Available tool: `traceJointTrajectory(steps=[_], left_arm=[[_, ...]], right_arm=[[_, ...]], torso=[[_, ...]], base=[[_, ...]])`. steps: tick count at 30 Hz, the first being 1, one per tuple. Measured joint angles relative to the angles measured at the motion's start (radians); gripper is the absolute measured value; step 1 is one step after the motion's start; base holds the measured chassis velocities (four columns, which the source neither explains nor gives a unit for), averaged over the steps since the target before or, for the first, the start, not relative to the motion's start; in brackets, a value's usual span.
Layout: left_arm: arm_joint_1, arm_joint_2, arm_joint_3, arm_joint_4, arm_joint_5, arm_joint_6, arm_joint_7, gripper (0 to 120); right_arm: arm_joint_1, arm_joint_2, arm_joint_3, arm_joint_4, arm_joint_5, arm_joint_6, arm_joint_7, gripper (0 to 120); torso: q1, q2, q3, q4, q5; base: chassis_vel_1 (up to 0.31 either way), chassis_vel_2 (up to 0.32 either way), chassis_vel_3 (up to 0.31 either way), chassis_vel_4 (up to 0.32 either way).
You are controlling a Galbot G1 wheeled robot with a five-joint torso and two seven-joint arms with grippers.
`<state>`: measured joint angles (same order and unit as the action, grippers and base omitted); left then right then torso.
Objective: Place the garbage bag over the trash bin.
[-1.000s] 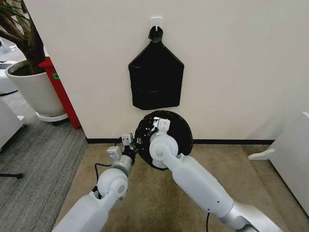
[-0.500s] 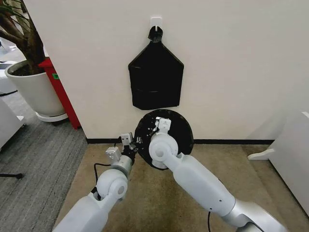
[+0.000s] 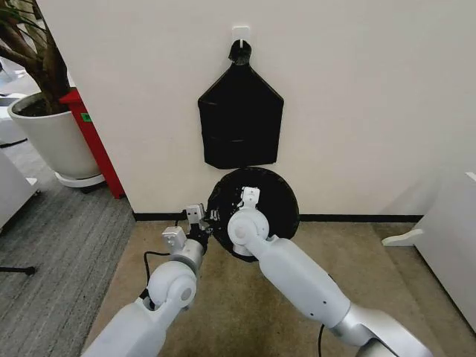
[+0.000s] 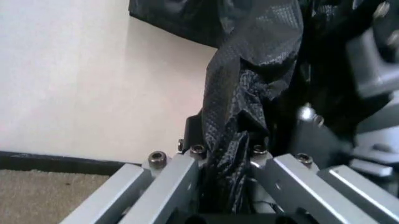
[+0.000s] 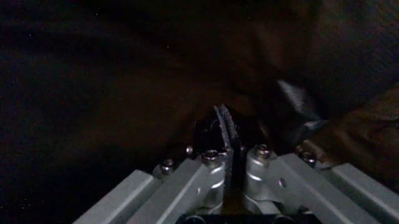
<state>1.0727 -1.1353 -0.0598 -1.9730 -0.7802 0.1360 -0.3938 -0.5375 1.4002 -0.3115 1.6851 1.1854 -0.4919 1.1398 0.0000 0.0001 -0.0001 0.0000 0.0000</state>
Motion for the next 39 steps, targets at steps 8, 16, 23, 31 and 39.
traceJointTrajectory(steps=[8,16,23,31,39], left_arm=[[-0.009,0.0,-0.007,-0.005,0.001,0.0,0.0,2],[-0.006,-0.017,-0.006,0.005,0.016,-0.008,0.007,2],[-0.006,-0.017,-0.003,0.002,0.017,-0.008,0.007,2],[0.017,-0.008,-0.013,-0.01,0.018,-0.009,0.008,2],[0.016,-0.014,-0.005,-0.01,0.019,-0.009,0.009,2]], right_arm=[[-0.015,-0.018,-0.006,-0.086,0.063,-0.024,0.031,0],[0.026,-0.043,-0.026,0.031,0.127,-0.016,0.081,0],[0.058,0.012,-0.003,-0.038,0.08,-0.012,0.057,0],[0.053,0.021,0.055,-0.196,-0.026,-0.015,-0.047,0],[0.043,0.018,0.089,-0.233,-0.078,-0.004,-0.088,0]], torso=[[0.0,0.0,0.0,-0.0001,0.0001],[0.0,0.0,0.0,0.0001,-0.0001],[0.0,0.0,0.0,0.0001,-0.0001],[0.0,0.0,0.0,0.0,0.0001],[0.0,0.0,0.0,0.0001,0.0001]], base=[[0.0,0.0,0.0,0.0],[0.0,0.0,0.0,0.0],[0.0,0.0,0.0,0.0],[0.0,0.0,0.0,0.0],[0.0,0.0,0.0,0.0]])
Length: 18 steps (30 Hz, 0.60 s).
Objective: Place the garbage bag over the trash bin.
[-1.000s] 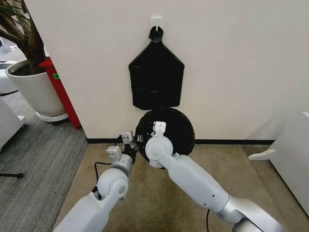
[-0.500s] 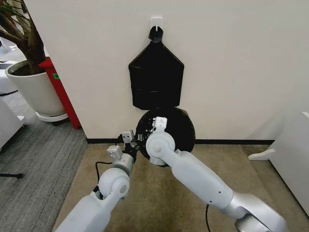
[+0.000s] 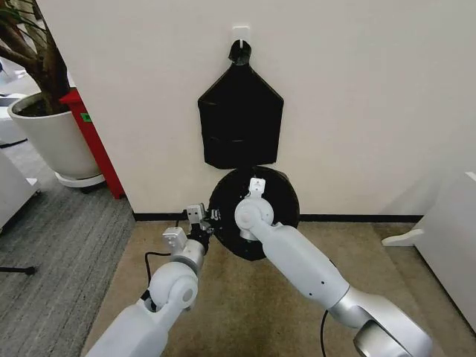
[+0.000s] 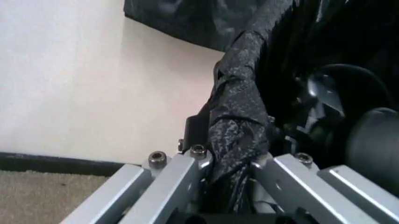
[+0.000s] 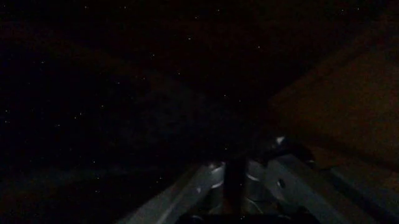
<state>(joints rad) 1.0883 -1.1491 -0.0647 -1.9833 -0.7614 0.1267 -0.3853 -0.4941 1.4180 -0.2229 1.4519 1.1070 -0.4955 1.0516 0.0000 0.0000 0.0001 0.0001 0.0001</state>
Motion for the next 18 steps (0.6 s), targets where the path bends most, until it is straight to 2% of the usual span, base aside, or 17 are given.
traceJointTrajectory(steps=[7,10,18], left_arm=[[0.0,-0.006,0.004,0.006,0.003,-0.002,-0.001,2],[-0.002,-0.008,0.006,0.007,0.004,-0.003,-0.001,2],[0.005,-0.004,0.004,0.001,0.005,-0.003,-0.003,2]], right_arm=[[-0.031,-0.034,-0.027,0.126,0.053,0.004,0.055,0],[-0.041,-0.035,-0.034,0.135,0.065,0.004,0.062,0],[-0.045,0.004,-0.001,-0.002,0.029,-0.001,0.012,0]], torso=[[0.0,0.0,0.0,-0.0001,-0.0001],[0.0,0.0,0.0,0.0,-0.0001],[0.0,0.0,0.0,0.0,-0.0001]], base=[[0.0,0.0,0.0,0.0],[0.0,0.0,0.0,0.0],[0.0,0.0,0.0,0.0]])
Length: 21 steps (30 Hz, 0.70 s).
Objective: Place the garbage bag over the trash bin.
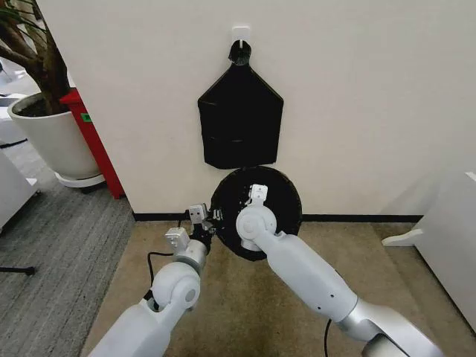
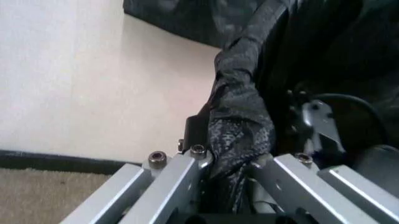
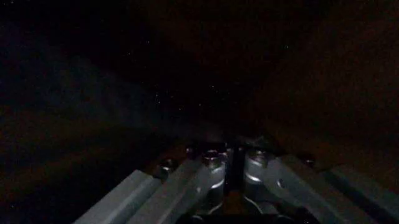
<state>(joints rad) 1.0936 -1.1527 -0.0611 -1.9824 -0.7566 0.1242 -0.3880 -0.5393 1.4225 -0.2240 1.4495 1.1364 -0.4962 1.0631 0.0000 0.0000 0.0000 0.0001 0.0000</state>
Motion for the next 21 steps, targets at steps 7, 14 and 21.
traceJointTrajectory(steps=[7,14,21], left_arm=[[-0.007,-0.002,-0.001,0.001,0.0,0.0,0.0,2],[-0.013,-0.01,0.004,0.007,0.001,-0.001,0.0,2],[-0.014,-0.003,0.0,0.001,-0.003,0.0,-0.001,2]], right_arm=[[0.003,0.004,-0.016,0.007,-0.032,0.001,0.01,0],[-0.005,-0.008,-0.032,0.026,-0.01,0.0,0.025,0],[-0.006,-0.007,-0.028,0.016,-0.014,-0.001,0.02,0]], torso=[[0.0,0.0,0.0,0.0,-0.0001],[0.0,0.0,0.0,-0.0001,-0.0001],[0.0,0.0,0.0,0.0,0.0]], base=[[0.0,0.0,0.0,0.0],[0.0,0.0,0.0,0.0],[0.0,0.0,0.0,0.0]])
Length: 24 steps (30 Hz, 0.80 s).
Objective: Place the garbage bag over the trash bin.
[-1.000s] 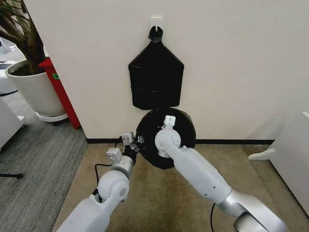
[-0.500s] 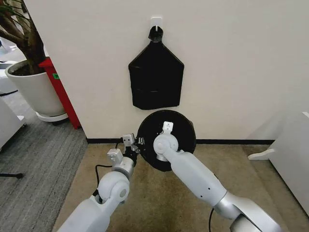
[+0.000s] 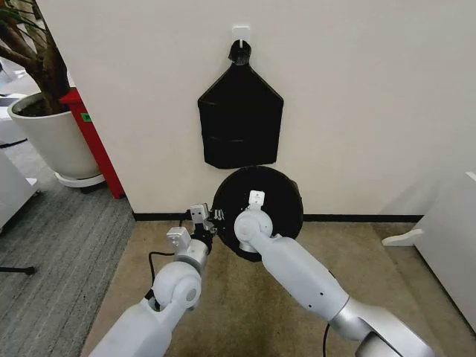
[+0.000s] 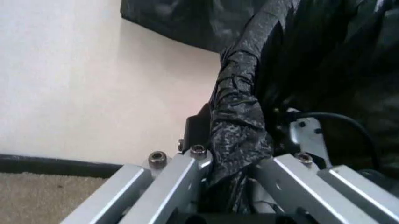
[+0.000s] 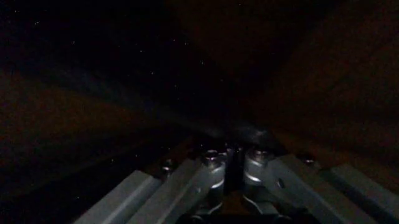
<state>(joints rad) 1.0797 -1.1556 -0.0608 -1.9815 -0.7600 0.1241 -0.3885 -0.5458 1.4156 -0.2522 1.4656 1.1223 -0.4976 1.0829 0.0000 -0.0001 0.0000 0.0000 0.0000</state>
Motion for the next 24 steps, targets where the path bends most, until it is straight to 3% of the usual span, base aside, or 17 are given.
traceJointTrajectory(steps=[8,18,24], left_arm=[[0.0,-0.002,-0.003,0.001,0.001,-0.001,0.0,2],[0.0,0.009,-0.012,-0.011,-0.006,-0.001,-0.002,2],[0.001,0.012,-0.017,-0.013,-0.007,-0.001,-0.003,2]], right_arm=[[0.011,-0.032,-0.046,0.15,0.095,0.003,0.084,0],[-0.022,-0.021,-0.045,0.072,0.087,-0.002,0.067,0],[0.003,-0.041,-0.049,0.144,0.122,0.001,0.092,0]], torso=[[0.0,0.0,0.0,-0.0001,-0.0001],[0.0,0.0,0.0,-0.0002,0.0],[0.0,0.0,0.0,0.0,-0.0001]], base=[[0.0,0.0,0.0,0.0],[0.0,0.0,0.0,0.0],[0.0,0.0,0.0,0.0]])
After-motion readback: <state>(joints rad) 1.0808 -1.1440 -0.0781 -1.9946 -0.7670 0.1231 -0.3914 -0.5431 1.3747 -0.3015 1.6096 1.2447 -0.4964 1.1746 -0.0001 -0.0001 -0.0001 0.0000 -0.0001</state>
